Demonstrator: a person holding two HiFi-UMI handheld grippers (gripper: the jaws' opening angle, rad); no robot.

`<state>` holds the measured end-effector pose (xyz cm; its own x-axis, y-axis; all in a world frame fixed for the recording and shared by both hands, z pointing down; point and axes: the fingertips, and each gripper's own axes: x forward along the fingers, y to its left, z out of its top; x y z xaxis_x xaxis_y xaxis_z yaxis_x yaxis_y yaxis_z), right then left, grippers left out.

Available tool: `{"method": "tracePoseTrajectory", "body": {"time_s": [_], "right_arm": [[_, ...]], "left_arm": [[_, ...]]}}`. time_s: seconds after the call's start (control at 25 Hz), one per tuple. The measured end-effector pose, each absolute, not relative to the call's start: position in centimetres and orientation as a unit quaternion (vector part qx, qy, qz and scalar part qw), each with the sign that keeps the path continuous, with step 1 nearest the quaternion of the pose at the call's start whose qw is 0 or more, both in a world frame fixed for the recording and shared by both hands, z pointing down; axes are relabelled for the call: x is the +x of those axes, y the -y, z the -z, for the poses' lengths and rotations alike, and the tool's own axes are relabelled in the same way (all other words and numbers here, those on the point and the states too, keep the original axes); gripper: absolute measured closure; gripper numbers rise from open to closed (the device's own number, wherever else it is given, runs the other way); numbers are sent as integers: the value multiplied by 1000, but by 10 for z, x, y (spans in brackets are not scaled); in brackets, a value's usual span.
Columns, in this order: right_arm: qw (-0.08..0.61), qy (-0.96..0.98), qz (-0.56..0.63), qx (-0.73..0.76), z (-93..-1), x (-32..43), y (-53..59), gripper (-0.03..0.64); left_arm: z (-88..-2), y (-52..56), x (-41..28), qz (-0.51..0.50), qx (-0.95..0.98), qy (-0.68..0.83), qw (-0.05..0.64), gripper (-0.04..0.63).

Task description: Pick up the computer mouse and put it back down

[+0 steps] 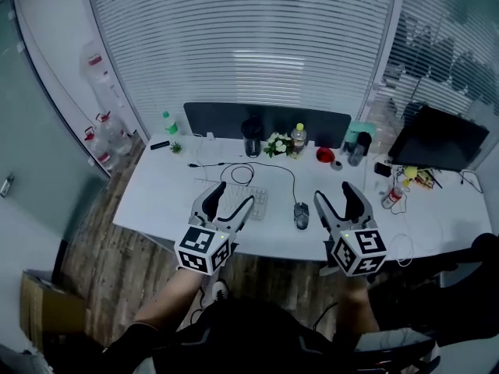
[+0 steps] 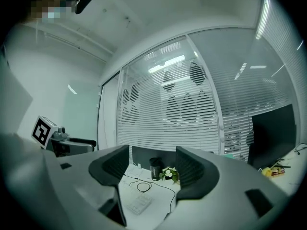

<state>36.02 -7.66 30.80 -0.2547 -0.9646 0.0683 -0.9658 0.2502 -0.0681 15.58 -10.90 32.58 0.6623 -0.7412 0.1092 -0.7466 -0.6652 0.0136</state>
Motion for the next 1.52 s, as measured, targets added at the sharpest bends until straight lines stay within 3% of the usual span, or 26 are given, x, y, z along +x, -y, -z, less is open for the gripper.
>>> {"method": "tracePoseTrajectory", "body": {"time_s": [0.8,1.52], "right_arm": [[44,706,-59,705,-320,317,164,299],[119,683,-165,701,-475,392,185,298]], "left_arm": [[-343,227,105,-40,950,304,64,287],[-466,244,187,-149,931,298,148,287]]}}
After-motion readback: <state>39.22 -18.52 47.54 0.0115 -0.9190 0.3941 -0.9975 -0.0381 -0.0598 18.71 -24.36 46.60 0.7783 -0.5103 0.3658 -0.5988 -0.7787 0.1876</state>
